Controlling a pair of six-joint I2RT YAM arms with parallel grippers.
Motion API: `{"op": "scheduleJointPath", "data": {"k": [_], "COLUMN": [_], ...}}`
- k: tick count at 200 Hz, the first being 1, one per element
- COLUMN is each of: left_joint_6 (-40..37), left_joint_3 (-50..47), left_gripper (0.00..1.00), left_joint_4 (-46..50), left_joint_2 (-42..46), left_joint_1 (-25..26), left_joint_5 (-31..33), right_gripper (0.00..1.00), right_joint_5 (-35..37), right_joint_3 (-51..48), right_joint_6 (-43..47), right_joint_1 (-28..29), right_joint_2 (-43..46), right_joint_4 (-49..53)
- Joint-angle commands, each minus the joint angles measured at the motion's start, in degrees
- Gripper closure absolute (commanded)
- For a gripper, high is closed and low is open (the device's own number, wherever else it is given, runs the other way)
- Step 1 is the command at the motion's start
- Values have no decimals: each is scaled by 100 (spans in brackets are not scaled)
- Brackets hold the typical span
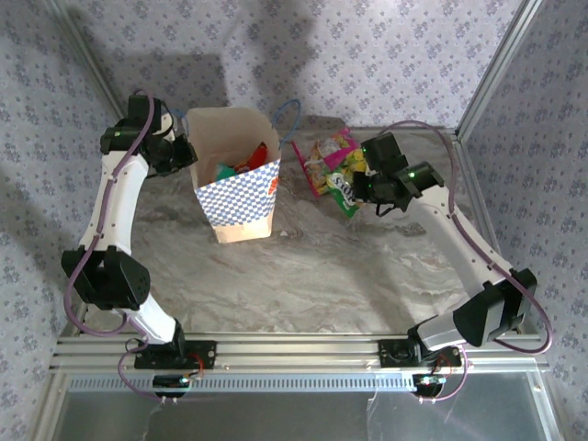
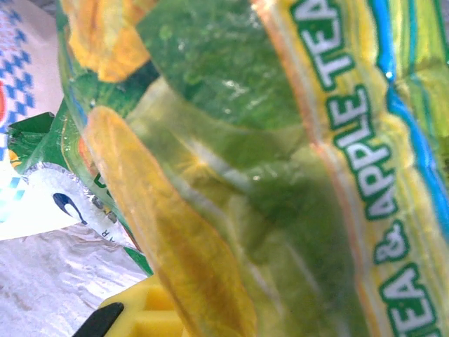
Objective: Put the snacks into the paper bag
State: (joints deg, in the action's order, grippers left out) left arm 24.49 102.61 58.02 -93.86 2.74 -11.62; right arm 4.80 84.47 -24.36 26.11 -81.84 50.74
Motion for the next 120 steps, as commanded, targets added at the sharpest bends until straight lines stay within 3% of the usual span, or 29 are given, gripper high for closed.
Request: {"op": "scheduleJointPath", "data": {"k": [1, 120], "left_joint_6": [-44, -14], "left_joint_3": [181, 157], "left_gripper": [85, 89], "left_joint_4": [83, 87], "left_joint_2": [167, 187], "left_joint_1": [-6, -11], "left_joint_5": [-130, -86], "right_gripper": [100, 100], "right_joint_5": [-27, -534], "right_joint_3": [350, 1644], "right_joint_6": [357, 1296], "right_joint_1": [191, 714], "right_joint_2": [144, -341], "right_joint_4": [-150, -493]}}
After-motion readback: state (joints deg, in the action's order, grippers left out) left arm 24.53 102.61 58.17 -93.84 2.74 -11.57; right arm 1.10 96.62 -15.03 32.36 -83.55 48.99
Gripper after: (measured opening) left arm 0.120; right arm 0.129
